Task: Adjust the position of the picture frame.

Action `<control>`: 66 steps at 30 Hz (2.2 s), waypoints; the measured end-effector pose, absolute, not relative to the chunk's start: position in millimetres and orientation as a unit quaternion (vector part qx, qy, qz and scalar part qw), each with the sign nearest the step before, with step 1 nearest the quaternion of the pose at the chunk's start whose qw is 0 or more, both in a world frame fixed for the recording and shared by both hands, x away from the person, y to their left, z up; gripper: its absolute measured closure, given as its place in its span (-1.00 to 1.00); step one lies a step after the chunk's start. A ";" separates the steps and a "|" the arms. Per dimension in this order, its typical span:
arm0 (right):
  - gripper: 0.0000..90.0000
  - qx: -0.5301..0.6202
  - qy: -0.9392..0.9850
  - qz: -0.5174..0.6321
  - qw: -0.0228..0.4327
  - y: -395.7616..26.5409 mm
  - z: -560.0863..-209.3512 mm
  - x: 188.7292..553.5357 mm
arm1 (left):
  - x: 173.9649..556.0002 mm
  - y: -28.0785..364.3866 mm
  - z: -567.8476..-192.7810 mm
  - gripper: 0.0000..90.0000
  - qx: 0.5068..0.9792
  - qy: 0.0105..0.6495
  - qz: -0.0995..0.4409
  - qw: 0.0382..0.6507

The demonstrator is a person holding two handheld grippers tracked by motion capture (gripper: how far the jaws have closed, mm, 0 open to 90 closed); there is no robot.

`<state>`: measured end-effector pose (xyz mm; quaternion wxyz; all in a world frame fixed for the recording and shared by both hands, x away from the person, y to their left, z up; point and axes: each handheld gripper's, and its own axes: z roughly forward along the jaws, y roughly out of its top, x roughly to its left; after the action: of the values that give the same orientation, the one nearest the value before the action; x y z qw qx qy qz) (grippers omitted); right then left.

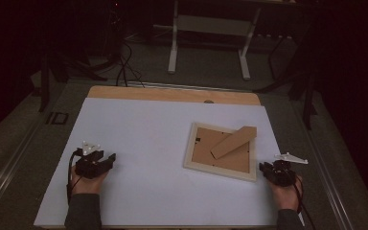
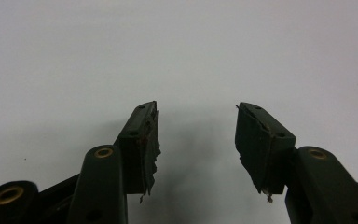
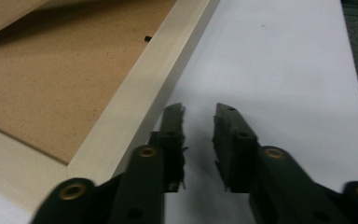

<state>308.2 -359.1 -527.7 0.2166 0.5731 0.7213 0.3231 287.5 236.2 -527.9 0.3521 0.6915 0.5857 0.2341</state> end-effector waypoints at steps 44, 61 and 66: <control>1.00 0.516 0.766 0.337 0.180 -345.5 -529.9 304.3 | 289.8 230.3 -530.9 0.20 0.712 0.576 0.233 0.327; 1.00 0.485 0.788 0.339 0.169 -334.3 -529.7 301.2 | 290.0 229.7 -531.1 0.29 0.719 0.571 0.223 0.328; 1.00 0.473 0.796 0.340 0.163 -330.2 -529.5 300.3 | 290.5 228.8 -531.6 0.30 0.720 0.570 0.221 0.329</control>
<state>300.3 -330.2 -529.5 0.1629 0.4734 0.7963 0.3396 290.5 228.8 -531.6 0.3289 0.7202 0.5695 0.2207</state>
